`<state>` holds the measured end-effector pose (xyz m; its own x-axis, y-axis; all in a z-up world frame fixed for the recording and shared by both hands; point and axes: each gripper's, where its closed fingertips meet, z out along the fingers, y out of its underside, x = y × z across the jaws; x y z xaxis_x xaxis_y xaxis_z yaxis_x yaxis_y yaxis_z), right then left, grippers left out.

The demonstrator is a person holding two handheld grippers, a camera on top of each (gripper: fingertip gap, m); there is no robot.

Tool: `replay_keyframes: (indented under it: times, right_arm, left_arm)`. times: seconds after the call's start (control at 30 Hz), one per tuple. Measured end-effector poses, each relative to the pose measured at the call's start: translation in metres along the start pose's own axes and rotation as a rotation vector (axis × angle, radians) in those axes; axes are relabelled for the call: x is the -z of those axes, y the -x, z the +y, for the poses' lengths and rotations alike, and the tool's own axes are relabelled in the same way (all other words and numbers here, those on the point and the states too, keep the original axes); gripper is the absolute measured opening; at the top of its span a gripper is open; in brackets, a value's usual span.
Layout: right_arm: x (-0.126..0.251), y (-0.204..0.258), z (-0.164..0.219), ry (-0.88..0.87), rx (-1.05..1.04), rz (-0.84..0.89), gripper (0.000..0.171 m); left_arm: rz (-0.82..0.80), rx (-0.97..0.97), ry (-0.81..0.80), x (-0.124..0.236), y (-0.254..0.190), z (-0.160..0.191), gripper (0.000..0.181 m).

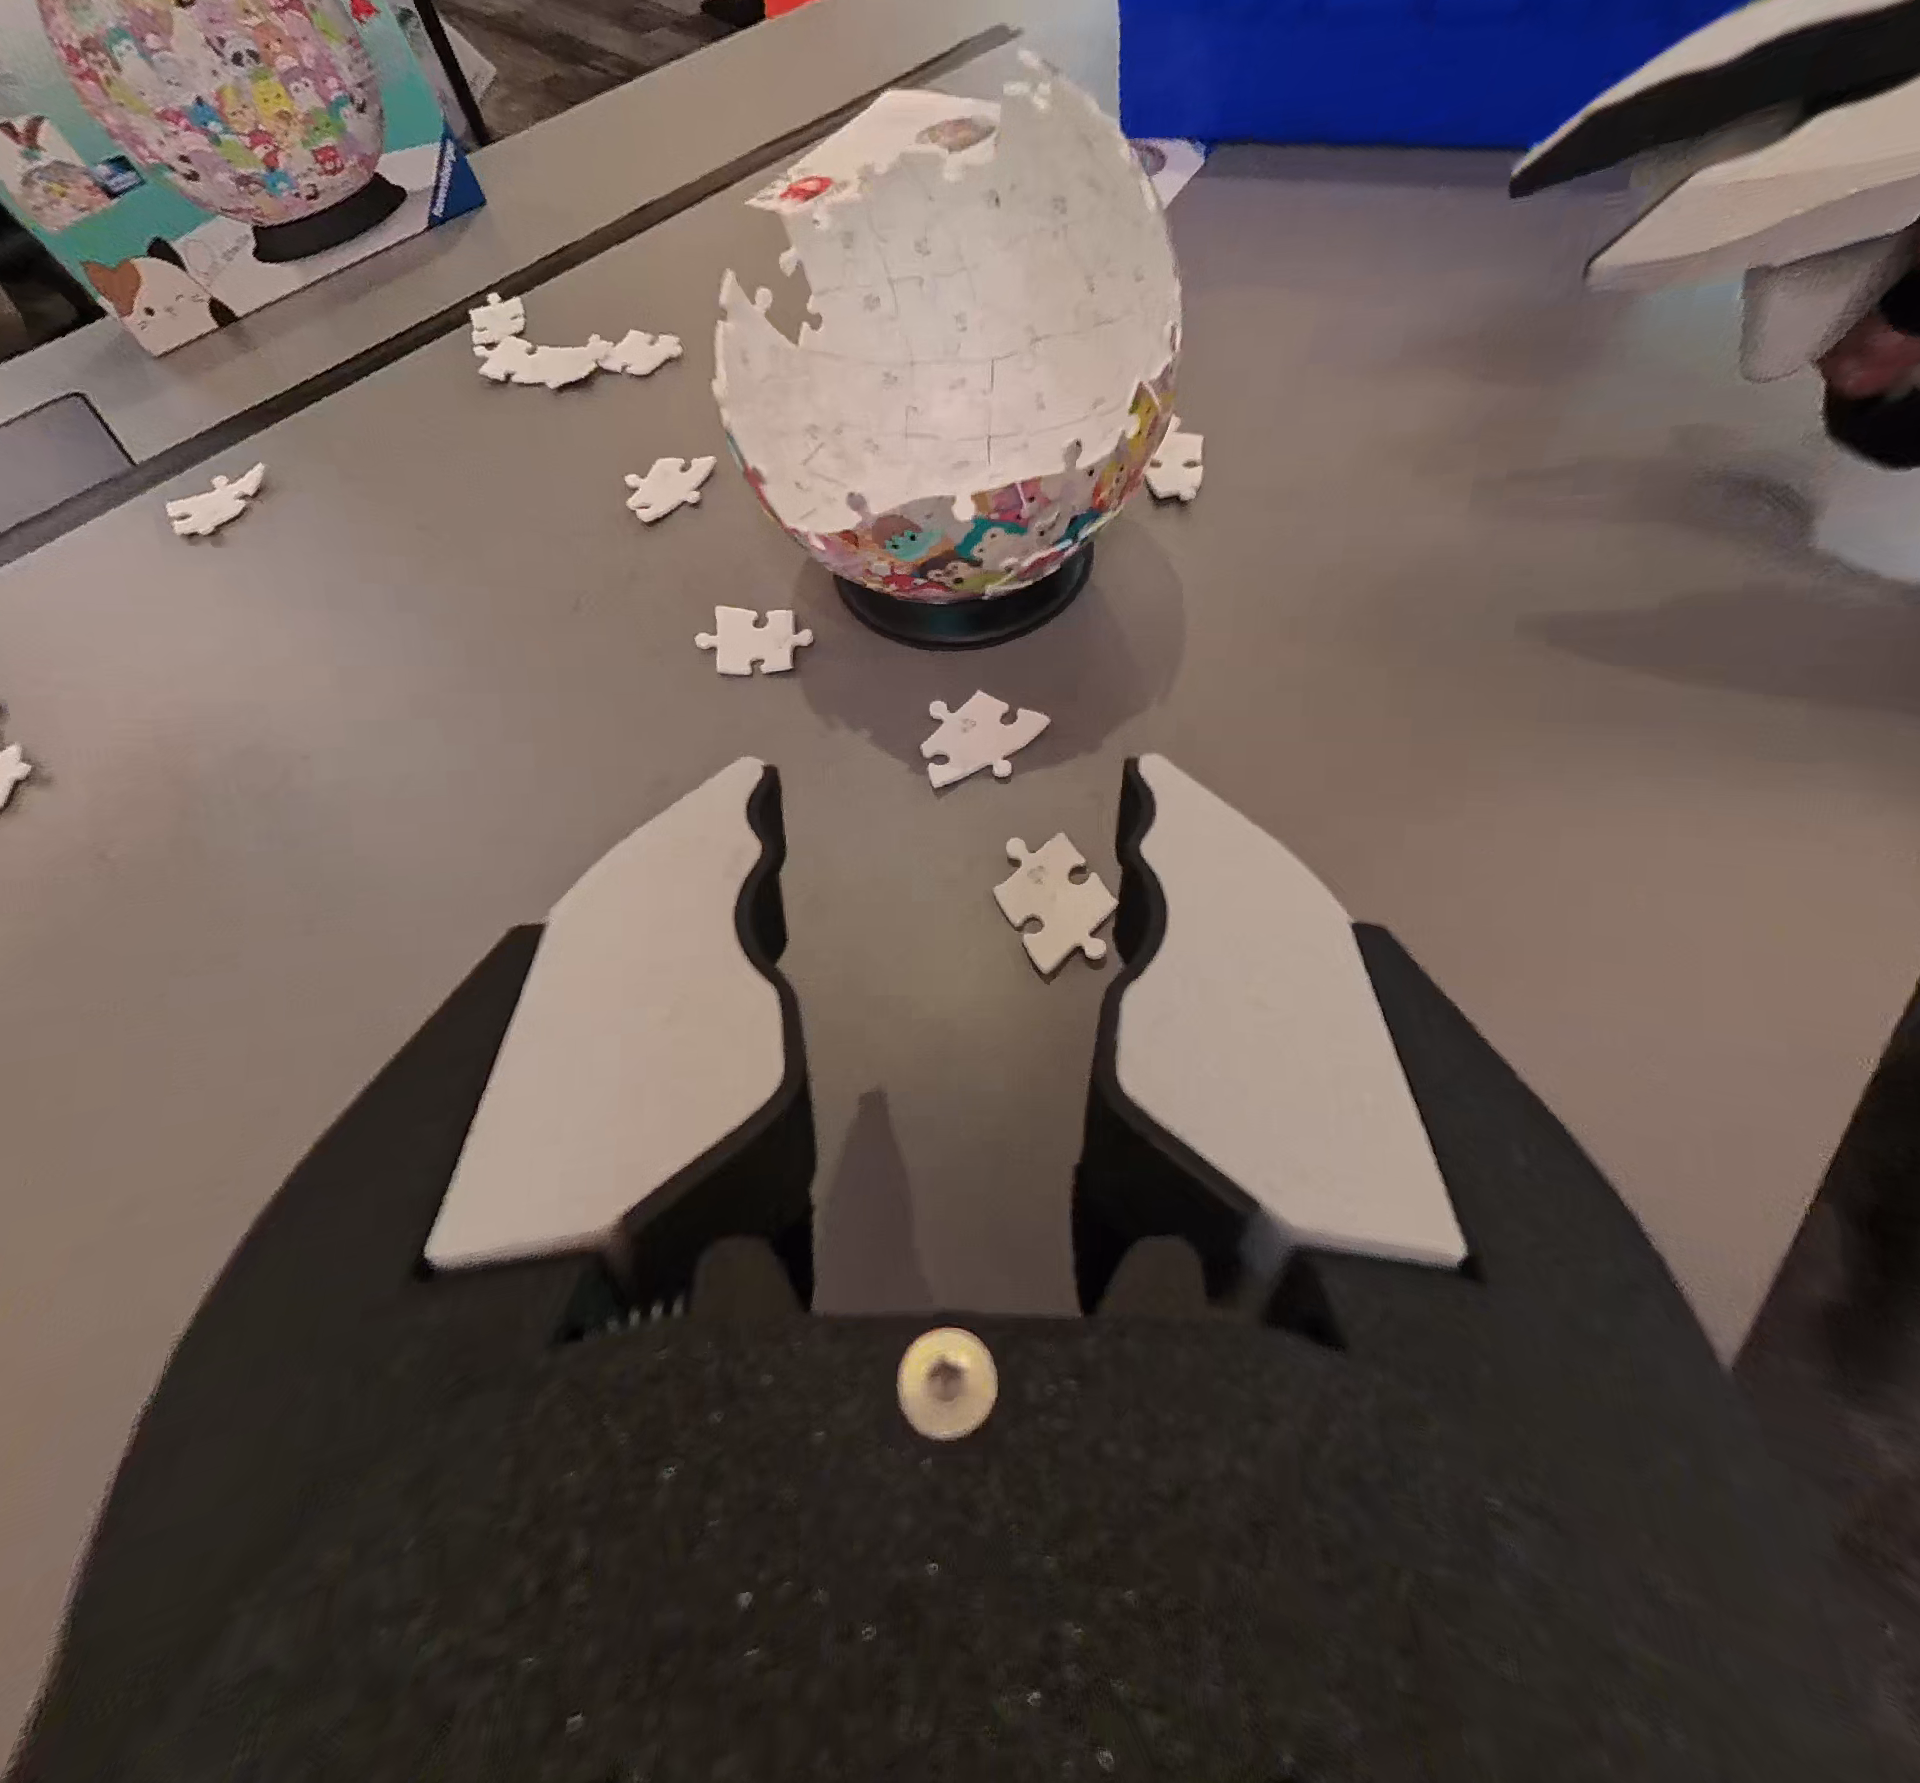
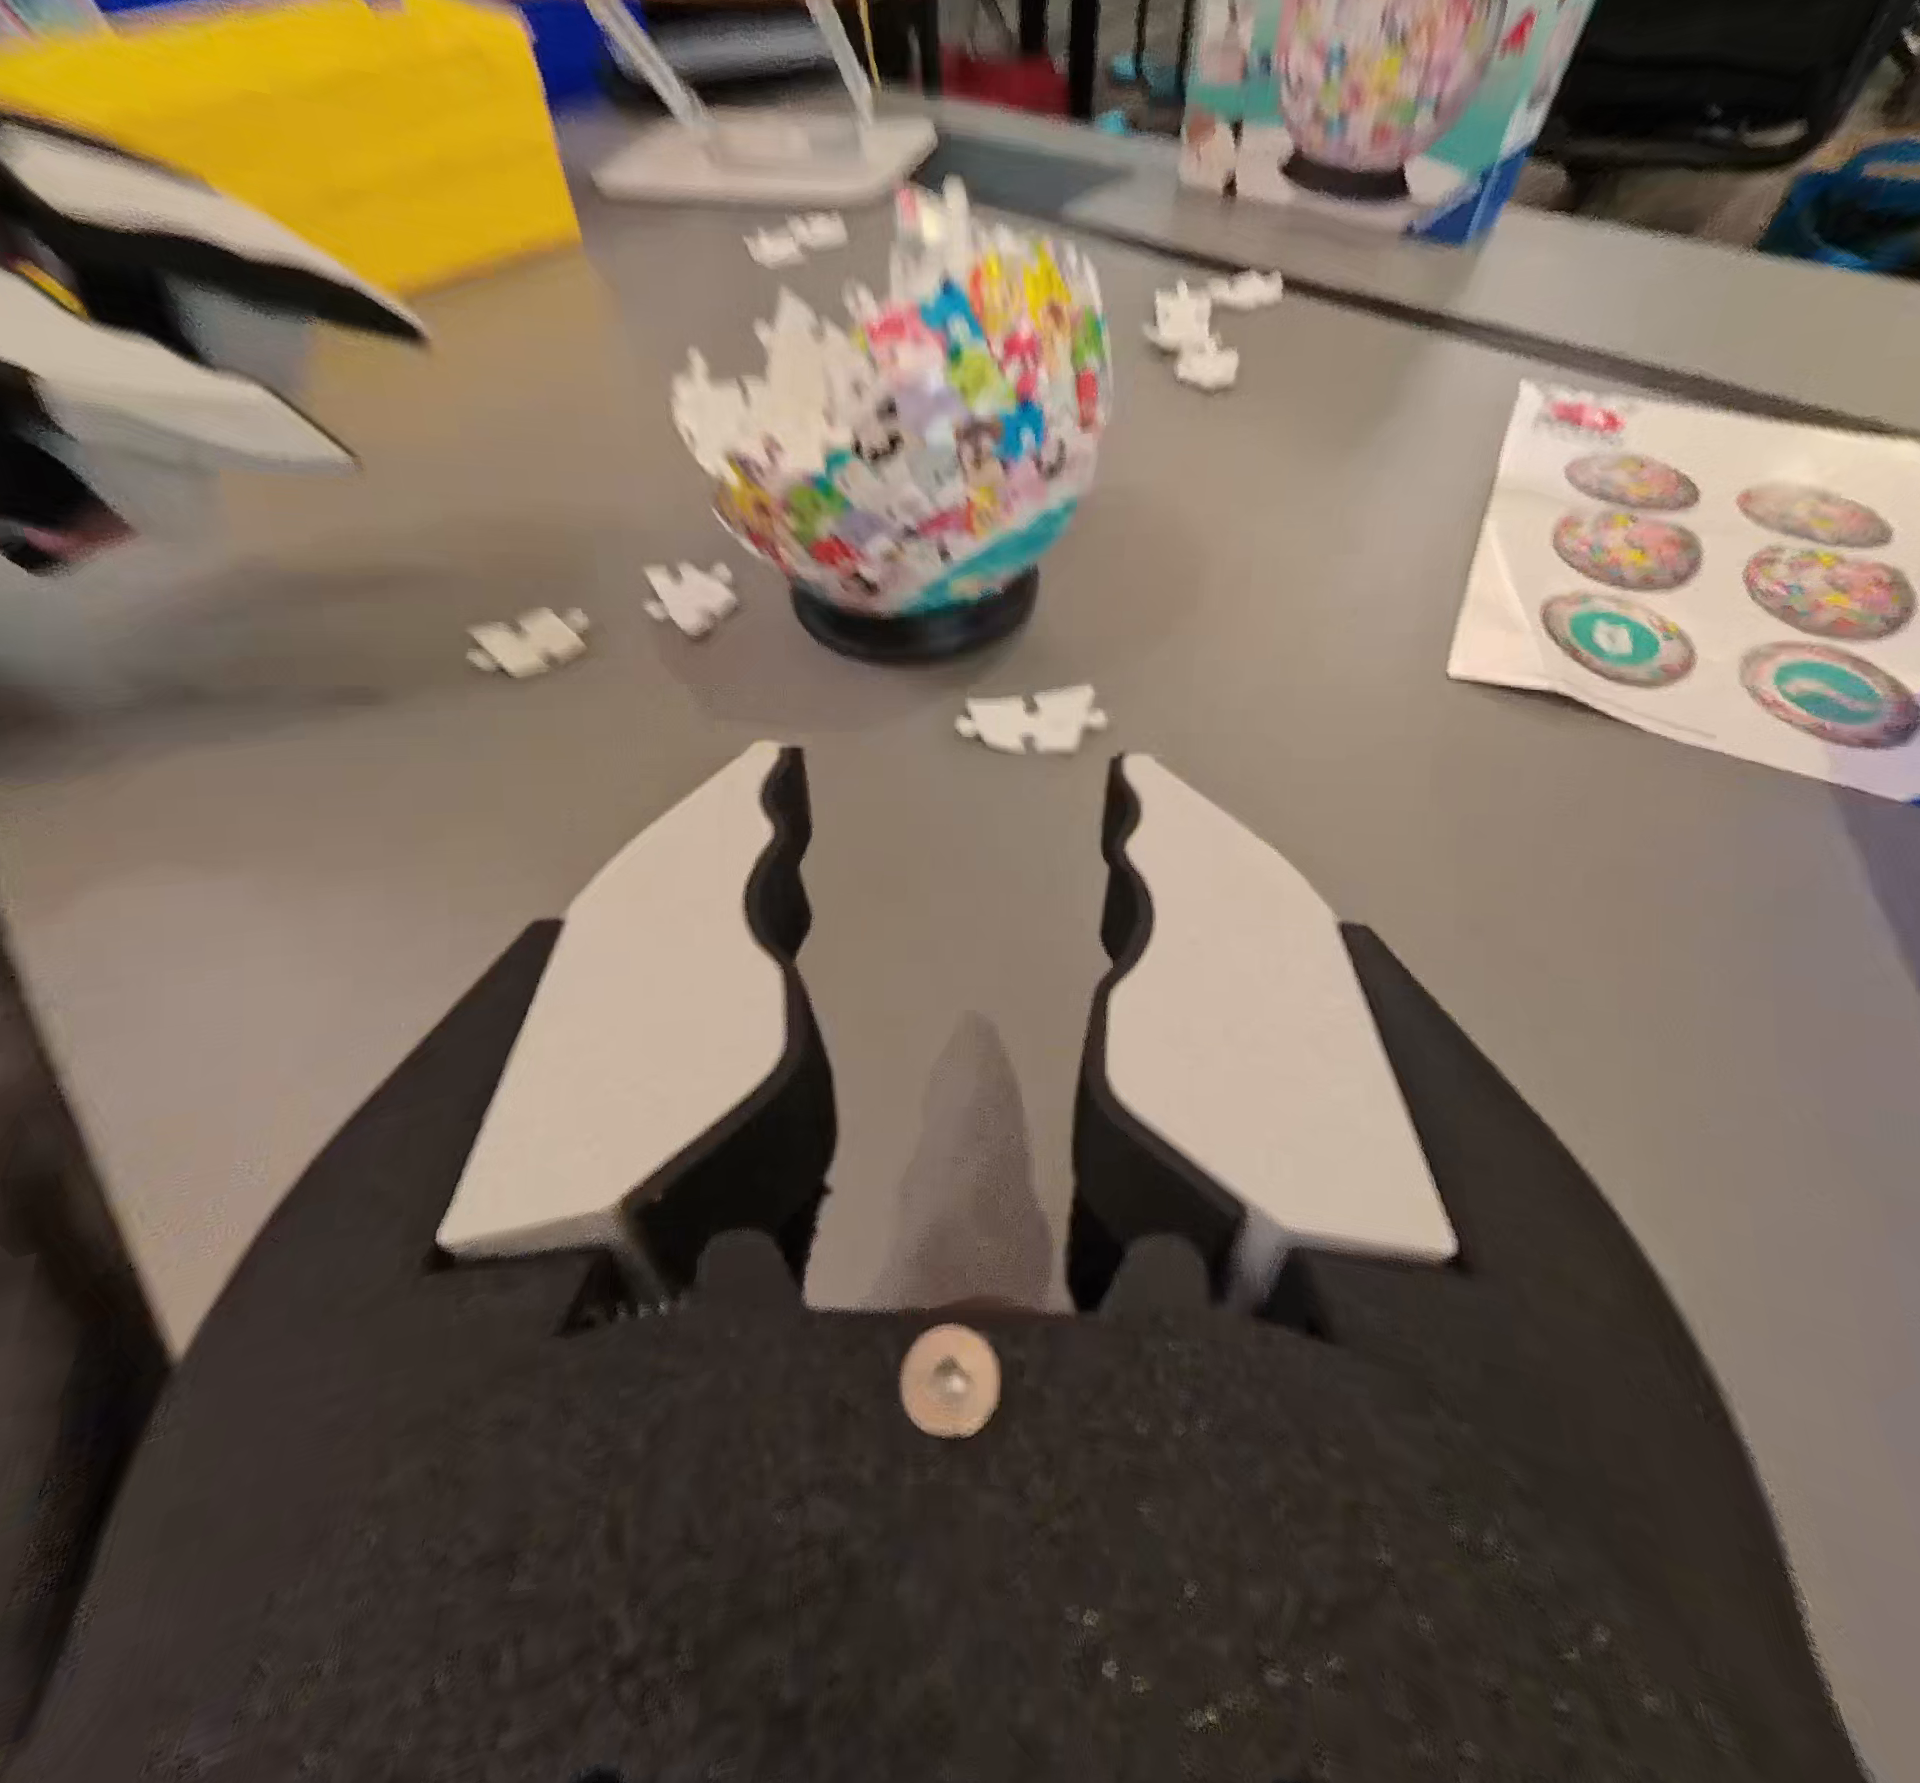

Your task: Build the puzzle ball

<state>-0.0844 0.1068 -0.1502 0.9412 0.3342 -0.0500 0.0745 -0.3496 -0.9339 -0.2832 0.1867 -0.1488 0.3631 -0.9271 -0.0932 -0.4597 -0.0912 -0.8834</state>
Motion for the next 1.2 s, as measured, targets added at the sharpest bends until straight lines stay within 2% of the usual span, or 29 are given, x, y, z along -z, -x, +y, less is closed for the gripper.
replay_keyframes:
  times: [0.2,0.33,0.47,0.53,0.6,0.8,0.87,0.97,1.07,1.13,1.2]
  right_arm:
    - [-0.066,-0.003,0.04,0.381,-0.016,0.032,0.081]
    - [-0.096,-0.014,0.033,0.431,0.021,0.058,0.075]
    - [-0.108,-0.019,0.044,0.489,0.027,0.041,0.075]
    - [-0.109,-0.018,0.044,0.48,0.051,0.041,0.067]
    - [-0.106,-0.014,0.044,0.487,0.073,0.01,0.04]
    - [-0.094,-0.025,0.046,0.502,0.109,0.044,0.039]
    - [-0.088,-0.027,0.041,0.479,0.16,0.054,0.039]
    - [-0.074,-0.007,0.013,0.356,0.327,0.007,0.039]
    - [-0.053,0.044,-0.017,0.15,0.569,-0.115,0.039]
    - [-0.041,0.081,-0.035,0.009,0.692,-0.172,0.039]
    - [-0.039,0.106,-0.042,-0.035,0.779,-0.191,0.039]
  left_arm:
    - [0.048,-0.008,0.05,-0.015,-0.011,0.005,0.061]
    - [0.048,-0.018,0.049,-0.012,-0.012,0.005,0.061]
    - [0.054,0.008,0.062,-0.01,-0.009,0.012,0.06]
    - [0.052,0.012,0.073,-0.009,-0.007,0.015,0.06]
    - [0.049,0.02,0.062,-0.007,-0.006,0.014,0.059]
    - [0.07,0.049,0.043,-0.005,-0.009,0.01,0.055]
    - [0.088,0.057,0.041,-0.006,-0.013,0.008,0.053]
    - [0.124,0.084,0.029,-0.007,-0.022,0.003,0.054]
    - [0.226,0.175,-0.016,-0.005,-0.039,-0.009,0.062]
    - [0.317,0.236,-0.059,-0.001,-0.053,-0.02,0.06]
    - [0.417,0.279,-0.094,0.002,-0.068,-0.029,0.056]
